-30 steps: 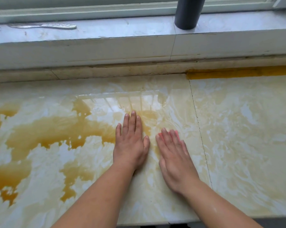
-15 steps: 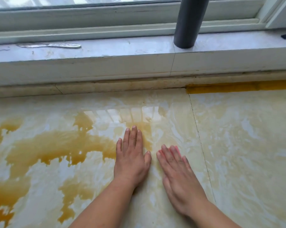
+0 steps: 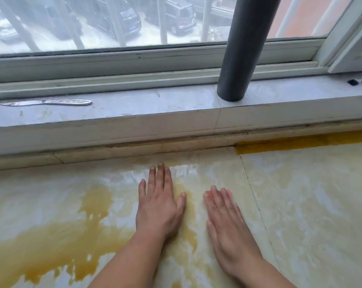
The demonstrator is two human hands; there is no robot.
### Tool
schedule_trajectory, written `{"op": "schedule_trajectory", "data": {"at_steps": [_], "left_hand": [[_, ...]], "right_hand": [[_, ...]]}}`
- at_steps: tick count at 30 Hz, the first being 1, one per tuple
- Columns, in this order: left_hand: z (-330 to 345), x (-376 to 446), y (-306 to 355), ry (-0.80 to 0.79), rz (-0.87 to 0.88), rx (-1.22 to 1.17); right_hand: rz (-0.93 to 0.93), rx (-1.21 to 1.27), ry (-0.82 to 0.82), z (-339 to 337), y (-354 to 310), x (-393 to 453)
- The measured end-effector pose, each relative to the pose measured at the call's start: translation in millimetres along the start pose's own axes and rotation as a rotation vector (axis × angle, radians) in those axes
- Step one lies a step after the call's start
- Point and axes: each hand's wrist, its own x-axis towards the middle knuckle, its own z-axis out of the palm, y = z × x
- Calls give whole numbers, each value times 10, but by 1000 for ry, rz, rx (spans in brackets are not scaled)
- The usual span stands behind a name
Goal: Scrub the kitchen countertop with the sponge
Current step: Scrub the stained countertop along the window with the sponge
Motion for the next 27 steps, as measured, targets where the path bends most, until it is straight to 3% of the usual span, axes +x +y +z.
{"op": "schedule_trajectory", "data": {"at_steps": [7, 14, 20, 24, 27], "left_hand": [[-6, -2, 2, 20, 4, 34], [11, -3, -8, 23, 3, 43], [-7, -8, 8, 24, -13, 72], [-11, -14, 10, 25, -21, 82], [-13, -16, 14, 32, -24, 67]], "right_hand": [[45, 62, 33, -330, -191, 1165], [-114, 26, 47, -41, -27, 559], [-79, 12, 88, -246, -192, 1196], [-161, 25, 83, -145, 40, 682], [-89, 56, 93, -253, 356, 732]]}}
